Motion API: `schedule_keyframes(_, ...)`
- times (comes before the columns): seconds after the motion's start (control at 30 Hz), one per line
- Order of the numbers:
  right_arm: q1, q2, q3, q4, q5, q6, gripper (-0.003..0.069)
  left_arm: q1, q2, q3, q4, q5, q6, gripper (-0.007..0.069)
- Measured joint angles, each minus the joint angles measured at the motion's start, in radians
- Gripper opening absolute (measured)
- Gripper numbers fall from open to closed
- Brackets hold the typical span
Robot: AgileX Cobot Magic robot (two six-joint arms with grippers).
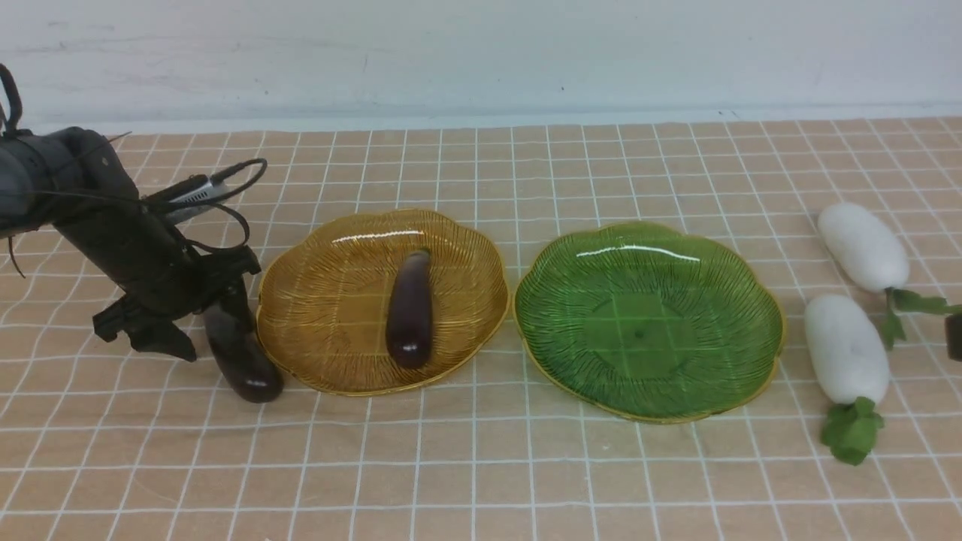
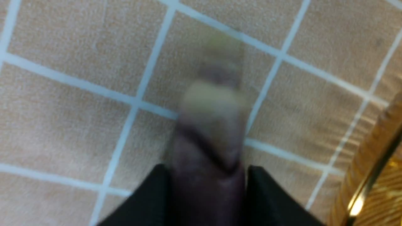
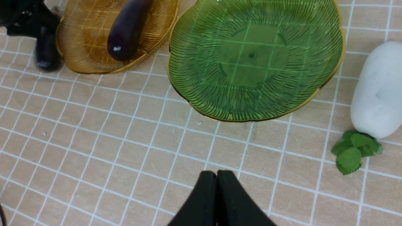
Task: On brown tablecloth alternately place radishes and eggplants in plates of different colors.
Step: 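Pick up the eggplant and place it in the yellow plate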
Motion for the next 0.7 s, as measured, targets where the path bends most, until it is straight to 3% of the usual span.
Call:
schedule_keyframes(0.03, 0.000, 0.000, 0.000, 0.000, 0.002, 0.000, -0.0017, 0.004, 0.000, -0.011, 0.008, 0.029, 0.006, 0.0227)
schedule_keyframes(0.3, 0.000, 0.000, 0.000, 0.000, 0.005, -0.002, -0.0017, 0.015, -0.009, -0.183, 0.002, 0.194, 0.091, 0.0224)
schedule_keyframes(0.47, 0.000, 0.000, 0.000, 0.000, 0.005, -0.002, -0.0017, -0.028, -0.034, -0.271, -0.167, 0.239, 0.193, 0.0224)
schedule_keyframes(0.57, 0.000, 0.000, 0.000, 0.000, 0.003, -0.002, -0.0017, -0.089, -0.040, -0.301, -0.293, 0.228, 0.330, 0.0224)
schedule_keyframes(0.7, 0.000, 0.000, 0.000, -0.001, 0.001, -0.002, -0.0017, -0.167, -0.028, -0.302, -0.298, 0.178, 0.436, 0.0227)
